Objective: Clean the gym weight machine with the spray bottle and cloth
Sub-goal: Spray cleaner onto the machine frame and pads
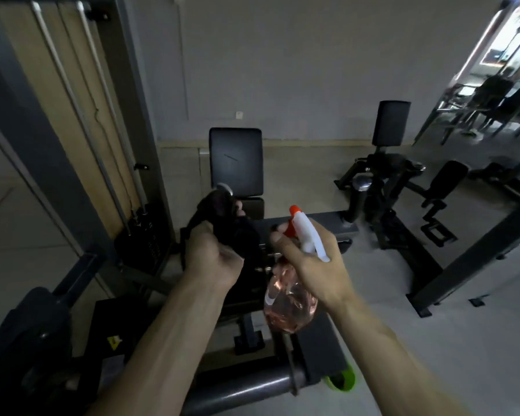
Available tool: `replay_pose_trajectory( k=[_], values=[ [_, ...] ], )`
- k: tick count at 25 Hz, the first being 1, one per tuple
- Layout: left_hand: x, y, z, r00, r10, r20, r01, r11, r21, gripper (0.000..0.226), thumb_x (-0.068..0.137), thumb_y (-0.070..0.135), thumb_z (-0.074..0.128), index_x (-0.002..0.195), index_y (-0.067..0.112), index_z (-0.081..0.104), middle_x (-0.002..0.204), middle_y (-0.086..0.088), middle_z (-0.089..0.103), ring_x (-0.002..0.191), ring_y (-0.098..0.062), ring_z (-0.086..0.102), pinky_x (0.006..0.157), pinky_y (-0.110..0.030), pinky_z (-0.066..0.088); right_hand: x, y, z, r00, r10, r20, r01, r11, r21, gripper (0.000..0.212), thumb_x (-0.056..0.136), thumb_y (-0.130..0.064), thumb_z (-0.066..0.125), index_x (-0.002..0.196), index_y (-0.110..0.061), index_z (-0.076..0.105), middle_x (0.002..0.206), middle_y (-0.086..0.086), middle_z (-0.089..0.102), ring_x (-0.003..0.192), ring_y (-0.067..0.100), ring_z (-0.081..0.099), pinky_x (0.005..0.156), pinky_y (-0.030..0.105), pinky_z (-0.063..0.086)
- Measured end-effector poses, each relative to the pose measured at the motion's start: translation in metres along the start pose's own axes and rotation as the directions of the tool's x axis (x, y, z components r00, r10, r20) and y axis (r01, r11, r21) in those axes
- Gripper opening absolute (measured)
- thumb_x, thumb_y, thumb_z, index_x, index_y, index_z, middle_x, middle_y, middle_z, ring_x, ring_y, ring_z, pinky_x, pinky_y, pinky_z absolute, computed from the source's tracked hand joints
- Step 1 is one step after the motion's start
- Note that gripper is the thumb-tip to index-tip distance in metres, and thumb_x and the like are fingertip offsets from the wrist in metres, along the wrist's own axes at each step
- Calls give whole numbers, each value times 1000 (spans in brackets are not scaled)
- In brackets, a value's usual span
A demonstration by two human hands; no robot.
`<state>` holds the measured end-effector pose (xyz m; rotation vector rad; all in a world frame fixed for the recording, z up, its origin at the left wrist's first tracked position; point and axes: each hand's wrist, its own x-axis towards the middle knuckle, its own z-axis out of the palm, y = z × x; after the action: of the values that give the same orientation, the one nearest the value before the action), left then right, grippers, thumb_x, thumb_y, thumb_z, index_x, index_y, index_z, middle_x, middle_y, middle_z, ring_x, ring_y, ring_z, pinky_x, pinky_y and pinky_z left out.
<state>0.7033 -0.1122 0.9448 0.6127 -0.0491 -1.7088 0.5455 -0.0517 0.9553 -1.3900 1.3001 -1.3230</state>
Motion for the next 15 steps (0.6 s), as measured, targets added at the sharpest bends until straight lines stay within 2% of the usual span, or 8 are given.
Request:
replay_pose_trajectory(
  k=[2,4,6,7,10,11,13,15],
  values=[
    [-17,-62,42,990,-21,137,17,999,33,27,102,12,39,112,9,64,93,-8,65,63,-14,64,53,-22,51,-16,-1,-62,1000,-27,15,27,1000,-11,26,92,-16,77,103,2,62,96,23,71,86,30,74,74,26,59],
    [-33,-132,73,980,-12,200,-11,994,112,29,101,10,39,111,9,66,95,-9,69,73,-18,68,63,-28,56,-38,4,-122,998,-56,-10,55,997,-54,24,91,-15,78,102,-1,62,93,22,69,85,34,72,73,32,61],
    [-53,-224,96,971,15,237,-80,961,265,31,102,7,40,121,11,64,96,-11,73,84,-22,71,77,-35,59,-68,16,-199,995,-54,-84,47,995,-87,17,90,-8,76,101,-7,63,89,21,66,80,39,68,71,48,61],
    [-62,-267,104,968,22,248,-112,929,352,32,101,4,43,123,12,64,97,-12,74,87,-24,71,79,-36,59,-81,27,-235,992,-39,-123,26,995,-99,18,89,-4,73,104,-7,63,91,24,66,80,42,67,74,55,60],
    [-81,-382,114,978,11,206,-130,808,575,36,95,-5,49,121,11,67,101,-13,74,84,-23,71,64,-29,57,-117,70,-335,977,41,-208,-63,993,-103,18,84,4,66,100,0,60,90,31,61,82,47,65,79,61,57],
    [-81,-410,113,983,-22,182,-96,785,612,37,94,-7,48,120,12,68,104,-13,74,87,-24,72,64,-29,57,-125,83,-361,967,85,-239,-110,990,-92,18,83,1,67,98,3,56,88,34,58,80,46,64,81,62,57],
    [-76,-449,108,979,-163,120,45,755,654,40,94,-6,46,116,17,70,113,-15,74,99,-30,72,73,-36,59,-133,105,-399,947,138,-291,-165,984,-70,27,85,-7,71,95,7,50,86,35,54,74,39,61,89,58,57],
    [-63,-487,104,950,-311,13,211,675,707,37,96,5,46,120,19,70,117,-13,74,108,-30,70,89,-44,58,-131,127,-434,941,144,-306,-176,981,-78,20,85,-7,71,89,2,54,86,29,60,78,36,66,85,51,57]
  ],
)
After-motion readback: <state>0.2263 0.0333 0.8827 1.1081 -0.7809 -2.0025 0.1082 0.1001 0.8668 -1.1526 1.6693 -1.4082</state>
